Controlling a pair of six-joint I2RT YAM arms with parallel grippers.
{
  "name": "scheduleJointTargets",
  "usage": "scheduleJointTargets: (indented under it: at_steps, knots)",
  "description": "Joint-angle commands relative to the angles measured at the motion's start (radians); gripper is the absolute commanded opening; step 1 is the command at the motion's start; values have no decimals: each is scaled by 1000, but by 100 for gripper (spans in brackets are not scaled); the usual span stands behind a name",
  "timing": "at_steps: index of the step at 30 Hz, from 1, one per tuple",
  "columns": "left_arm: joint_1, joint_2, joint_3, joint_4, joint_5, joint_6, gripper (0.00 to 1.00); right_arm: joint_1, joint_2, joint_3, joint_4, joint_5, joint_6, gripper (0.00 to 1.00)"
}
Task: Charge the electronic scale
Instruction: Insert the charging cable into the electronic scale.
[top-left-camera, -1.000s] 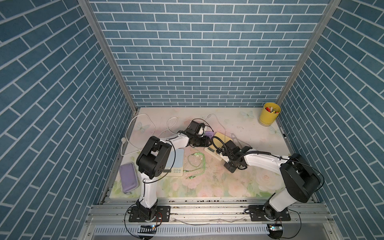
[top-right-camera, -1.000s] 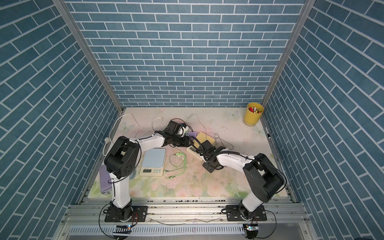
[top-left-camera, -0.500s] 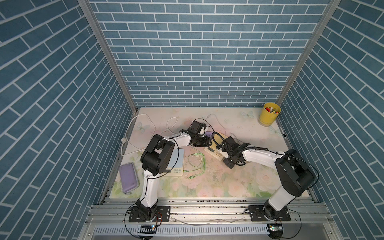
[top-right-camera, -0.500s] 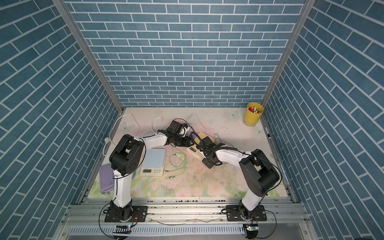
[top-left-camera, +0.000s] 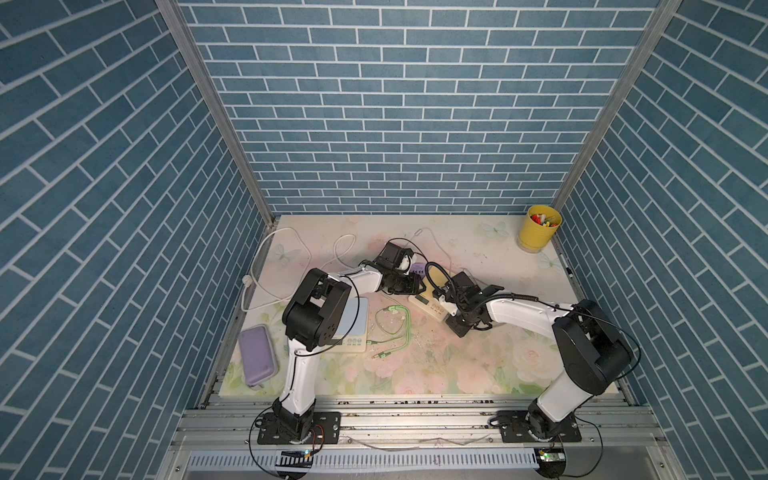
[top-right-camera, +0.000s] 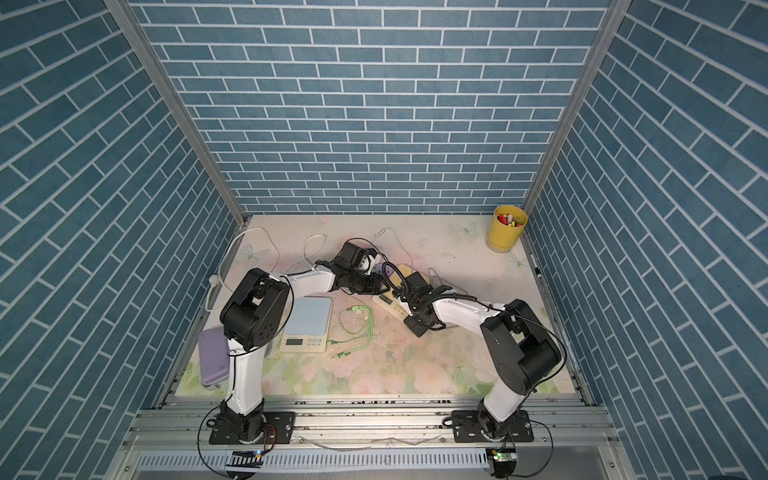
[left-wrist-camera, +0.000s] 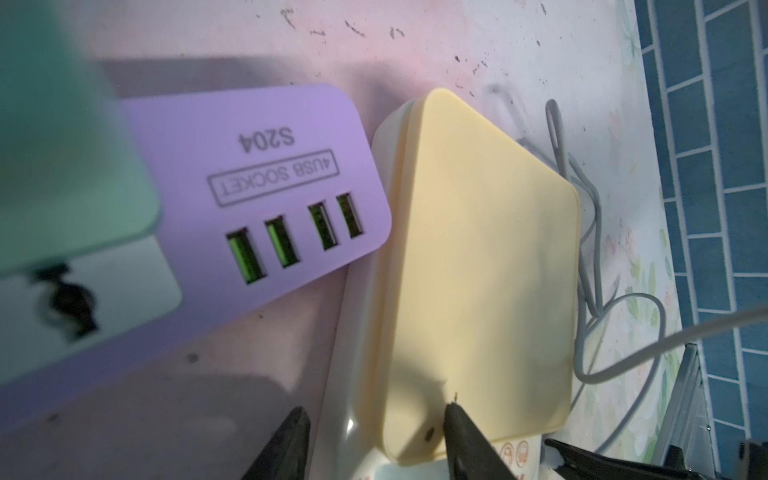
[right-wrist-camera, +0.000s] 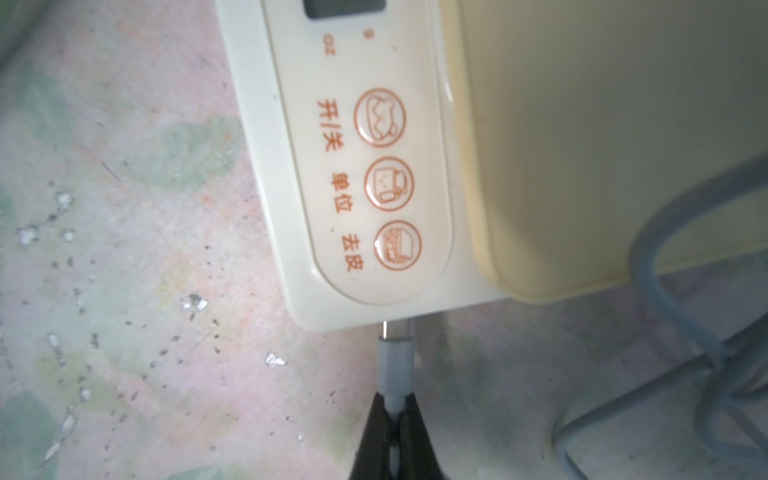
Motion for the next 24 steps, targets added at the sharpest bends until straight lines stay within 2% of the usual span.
scheduleJointTargets:
  at_steps: [1,11,16,24]
  knots:
    - [-10,28,-42,-15,0,-11,54,1,-44,3,9,-37,0,0]
    - [-37,23,-81,-7,22,-27,54,2,-6,39,-9,-65,-3,0]
    - [-54,15,-109,-2,34,-41,53,2,45,76,-41,-45,24,0]
    - [-85,-13,-167,13,42,-77,52,1,30,68,17,-71,102,0]
